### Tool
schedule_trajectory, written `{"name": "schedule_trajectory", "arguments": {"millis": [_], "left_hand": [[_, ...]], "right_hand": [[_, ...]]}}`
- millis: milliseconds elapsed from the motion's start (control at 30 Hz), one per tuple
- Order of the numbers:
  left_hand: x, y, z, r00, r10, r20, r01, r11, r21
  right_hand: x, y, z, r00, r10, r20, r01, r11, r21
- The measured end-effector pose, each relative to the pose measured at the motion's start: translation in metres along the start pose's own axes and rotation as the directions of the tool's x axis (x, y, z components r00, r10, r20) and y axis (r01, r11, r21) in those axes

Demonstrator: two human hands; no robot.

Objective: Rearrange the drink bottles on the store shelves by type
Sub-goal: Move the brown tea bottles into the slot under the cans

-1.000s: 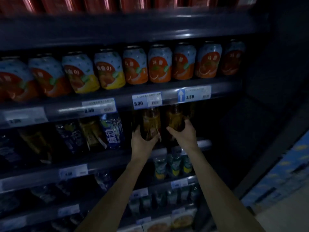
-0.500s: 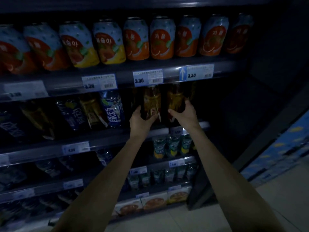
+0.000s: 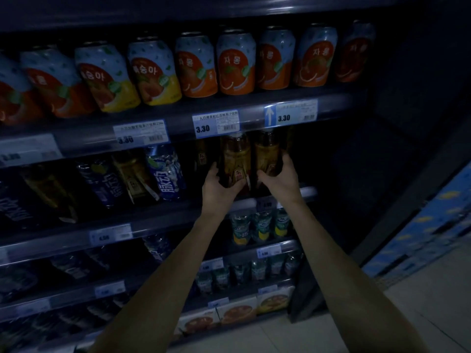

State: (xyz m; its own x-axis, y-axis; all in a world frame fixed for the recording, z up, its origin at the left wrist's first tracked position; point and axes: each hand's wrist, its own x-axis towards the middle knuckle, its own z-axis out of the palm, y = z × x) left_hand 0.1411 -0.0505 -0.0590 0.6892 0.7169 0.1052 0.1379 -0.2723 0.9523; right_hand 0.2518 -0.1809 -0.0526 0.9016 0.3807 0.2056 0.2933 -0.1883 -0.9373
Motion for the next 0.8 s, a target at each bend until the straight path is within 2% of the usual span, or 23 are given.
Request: {"name": "schedule_trajectory", "arguments": {"millis": [133, 300, 467, 600, 800], "left_hand": [[-0.001, -0.004, 0.0, 1.0, 0.001, -0.008, -0.001, 1.0, 0.032], [0.001, -0.003, 0.003, 1.0, -0.006, -0.011, 0.007, 1.0, 0.029], [-0.002, 0.003, 0.016, 1.0, 0.004, -0.014, -0.004, 0.999, 0.036], [-0.004, 0.006, 0.02, 0.997, 0.051, -0.051, -0.045, 0.994, 0.098], [-0.002, 0.015, 0.034, 0.997, 0.071, -0.037, -0.066, 0.991, 0.121]], "right_hand": [[0.0, 0.002, -0.001, 0.999, 0.02, 0.042, -0.022, 0.999, 0.041], [-0.005, -0.001, 0.001, 0.996, -0.004, -0.088, 0.01, 0.998, 0.063], [-0.006, -0.001, -0.001, 0.984, -0.007, -0.176, 0.007, 1.0, -0.001], [-0.002, 0.002, -0.007, 0.982, -0.071, -0.176, 0.06, 0.996, -0.068], [-0.002, 0.008, -0.014, 0.978, -0.03, -0.208, 0.025, 0.999, -0.028]]}}
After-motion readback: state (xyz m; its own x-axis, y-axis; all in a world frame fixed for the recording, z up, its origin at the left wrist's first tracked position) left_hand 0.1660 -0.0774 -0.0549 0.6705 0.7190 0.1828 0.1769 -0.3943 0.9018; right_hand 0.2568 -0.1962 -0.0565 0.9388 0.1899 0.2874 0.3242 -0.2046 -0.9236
